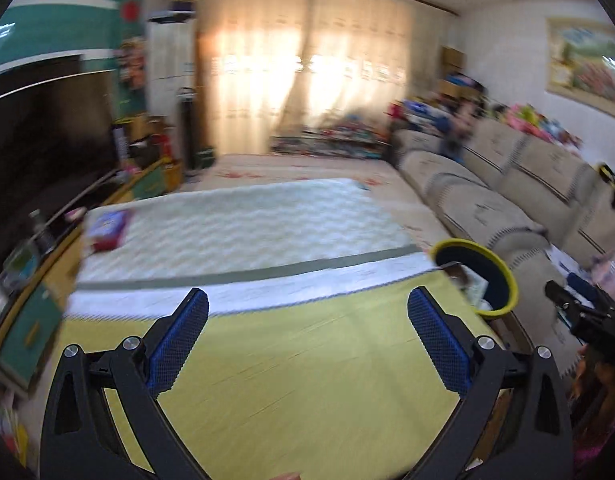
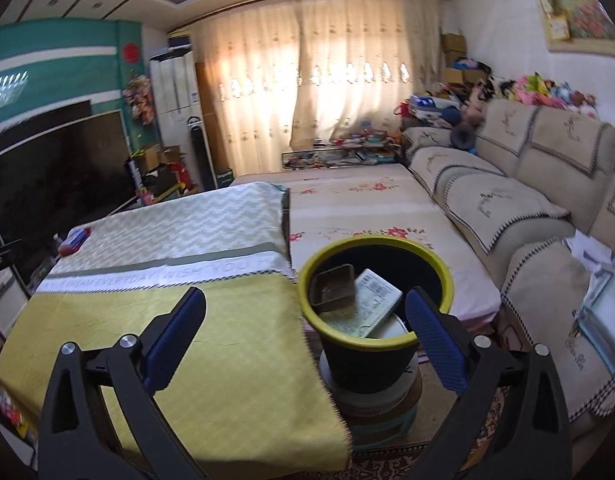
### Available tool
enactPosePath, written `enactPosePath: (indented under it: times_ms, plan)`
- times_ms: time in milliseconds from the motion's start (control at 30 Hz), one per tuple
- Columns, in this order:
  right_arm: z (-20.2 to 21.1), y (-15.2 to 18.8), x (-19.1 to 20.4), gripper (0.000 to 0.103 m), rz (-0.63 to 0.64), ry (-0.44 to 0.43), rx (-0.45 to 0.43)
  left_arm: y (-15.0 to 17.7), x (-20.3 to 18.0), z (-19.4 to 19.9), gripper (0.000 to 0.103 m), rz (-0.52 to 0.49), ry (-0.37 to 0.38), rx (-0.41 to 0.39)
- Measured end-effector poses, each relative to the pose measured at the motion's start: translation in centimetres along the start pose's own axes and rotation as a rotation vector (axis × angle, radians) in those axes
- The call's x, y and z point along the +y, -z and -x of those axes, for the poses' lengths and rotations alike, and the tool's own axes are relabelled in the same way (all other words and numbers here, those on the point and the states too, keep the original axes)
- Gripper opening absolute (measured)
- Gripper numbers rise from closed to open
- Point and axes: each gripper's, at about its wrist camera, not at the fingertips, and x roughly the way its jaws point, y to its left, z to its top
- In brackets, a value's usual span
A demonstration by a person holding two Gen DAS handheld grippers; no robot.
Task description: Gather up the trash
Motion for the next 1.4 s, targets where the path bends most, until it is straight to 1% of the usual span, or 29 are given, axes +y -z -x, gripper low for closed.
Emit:
enactPosePath:
  times_ms: [133, 200, 300, 400, 567, 667, 967, 1400]
  plan:
    - [1.0, -0.1, 1.8, 0.096, 0.028, -0.017, 0.000, 2.1, 3.7, 4.6, 0.098, 0.045, -0.066, -0.052]
    - [1.6, -0.1, 2.5, 0.096, 0.038, -0.022, -0.004, 2.9, 4.7, 6.5, 0.098, 0.056, -0.093, -0.076]
    - [2.5, -0.1, 3.5, 0.096, 0.055, -0.030, -0.012, 4.3, 6.1, 8.9, 0.098, 0.081, -0.101, -0.102]
    - [3.4, -0.1, 4.3, 0.096, 0.073, -0.032, -0.023, 5.0, 6.8, 10.1, 0.098, 0.100, -0.100, -0.120]
    - [3.8, -0.2, 4.6, 0.096, 0.077, -0.035, -0.024, 5.4, 6.6, 10.7, 0.098, 0.123, -0.099, -0.133]
    - [3.7, -0.3, 4.6, 0.096, 0.074, -0.041, -0.024, 5.4, 6.5, 10.0, 0.098, 0.132, -0.096, -0.124]
    - [3.1, -0.2, 4.2, 0.096, 0.062, -0.045, -0.014, 5.0, 5.6, 8.7, 0.098, 0.120, -0.105, -0.100]
    - [2.7, -0.2, 4.5, 0.096, 0.062, -0.064, -0.007, 5.2, 5.6, 9.0, 0.098, 0.122, -0.109, -0.103]
